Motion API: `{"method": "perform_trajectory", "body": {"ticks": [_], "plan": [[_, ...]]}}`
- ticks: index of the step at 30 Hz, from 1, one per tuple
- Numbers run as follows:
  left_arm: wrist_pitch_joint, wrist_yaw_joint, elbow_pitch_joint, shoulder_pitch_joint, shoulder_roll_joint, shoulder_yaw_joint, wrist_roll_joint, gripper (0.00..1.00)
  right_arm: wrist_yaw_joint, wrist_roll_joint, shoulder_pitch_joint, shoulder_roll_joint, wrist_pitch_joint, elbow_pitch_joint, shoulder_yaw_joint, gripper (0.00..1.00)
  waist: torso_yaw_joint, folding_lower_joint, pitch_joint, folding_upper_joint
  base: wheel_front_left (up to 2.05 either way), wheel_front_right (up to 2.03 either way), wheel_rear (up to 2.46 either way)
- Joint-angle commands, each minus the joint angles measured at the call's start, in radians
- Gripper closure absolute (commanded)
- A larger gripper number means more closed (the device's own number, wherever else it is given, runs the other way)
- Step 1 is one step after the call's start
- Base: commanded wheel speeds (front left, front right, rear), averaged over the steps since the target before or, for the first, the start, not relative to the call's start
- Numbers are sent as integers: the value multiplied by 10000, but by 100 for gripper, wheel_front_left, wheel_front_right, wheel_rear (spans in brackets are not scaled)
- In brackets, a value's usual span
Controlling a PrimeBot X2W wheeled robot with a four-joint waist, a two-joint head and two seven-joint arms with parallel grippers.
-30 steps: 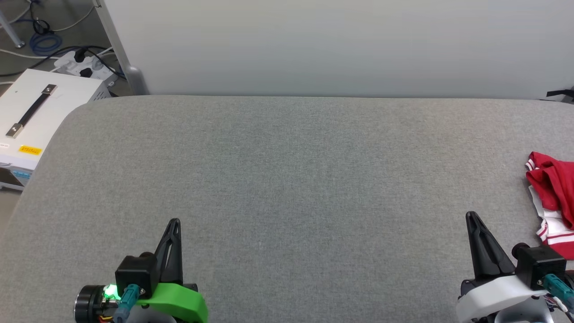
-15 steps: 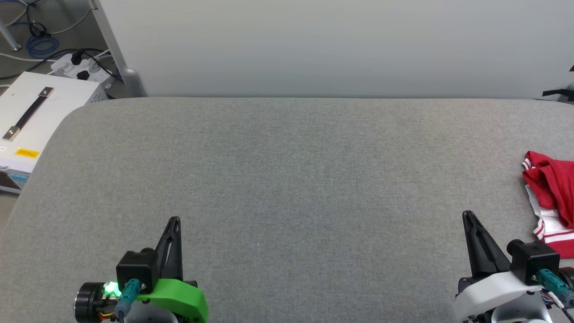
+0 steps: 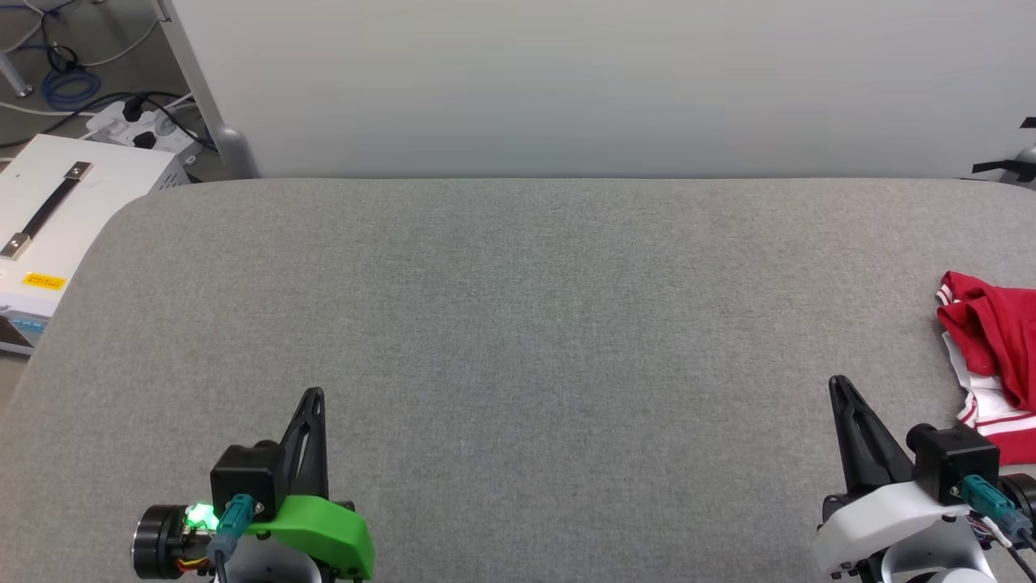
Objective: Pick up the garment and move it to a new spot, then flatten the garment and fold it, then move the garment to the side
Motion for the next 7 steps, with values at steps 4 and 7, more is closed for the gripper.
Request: {"method": "perform_trajectory", "body": {"ticks": [4,7], "plan": [[112,81,-48,-251,-56,51,108,100,-4,-148,-208,47,117,69,22,100,-24,0,-11,0,0,0,0],[175,89,-54,-274,-60,60,127,100,-4,-188,-239,56,168,89,30,100,-42,0,-18,0,0,0,0]]}}
